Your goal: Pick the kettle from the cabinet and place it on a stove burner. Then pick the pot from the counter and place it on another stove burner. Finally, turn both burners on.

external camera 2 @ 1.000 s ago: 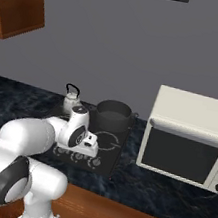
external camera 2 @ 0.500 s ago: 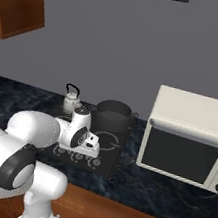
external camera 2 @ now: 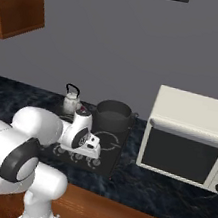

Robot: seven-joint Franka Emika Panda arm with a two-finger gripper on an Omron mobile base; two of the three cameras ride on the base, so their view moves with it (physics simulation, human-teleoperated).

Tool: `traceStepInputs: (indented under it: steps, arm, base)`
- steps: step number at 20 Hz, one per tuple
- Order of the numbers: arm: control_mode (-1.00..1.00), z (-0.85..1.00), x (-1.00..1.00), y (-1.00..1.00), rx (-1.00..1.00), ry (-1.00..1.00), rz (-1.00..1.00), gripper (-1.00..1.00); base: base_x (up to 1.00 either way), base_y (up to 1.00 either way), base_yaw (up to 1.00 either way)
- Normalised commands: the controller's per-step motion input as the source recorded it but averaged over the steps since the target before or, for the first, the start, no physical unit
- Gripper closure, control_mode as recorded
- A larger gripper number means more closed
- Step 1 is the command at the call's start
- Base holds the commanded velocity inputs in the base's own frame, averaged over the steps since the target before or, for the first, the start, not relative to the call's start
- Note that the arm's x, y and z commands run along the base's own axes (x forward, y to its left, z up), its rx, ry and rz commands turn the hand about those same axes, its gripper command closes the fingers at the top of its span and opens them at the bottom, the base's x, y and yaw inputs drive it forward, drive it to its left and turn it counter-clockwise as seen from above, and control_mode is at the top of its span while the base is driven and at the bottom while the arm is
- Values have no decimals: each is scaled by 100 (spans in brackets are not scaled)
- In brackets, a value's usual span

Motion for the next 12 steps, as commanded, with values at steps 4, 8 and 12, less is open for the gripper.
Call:
traceStepInputs:
  steps: [4, 8, 12]
  arm:
    - [-100, -13, 12, 0, 0, 0, 0, 100]
    - [-100, -8, 3, 0, 0, 0, 0, 100]
    - [-100, -6, 0, 0, 0, 0, 0, 100]
  base:
    - [0, 0, 0]
    - [0, 0, 0]
    - [0, 0, 0]
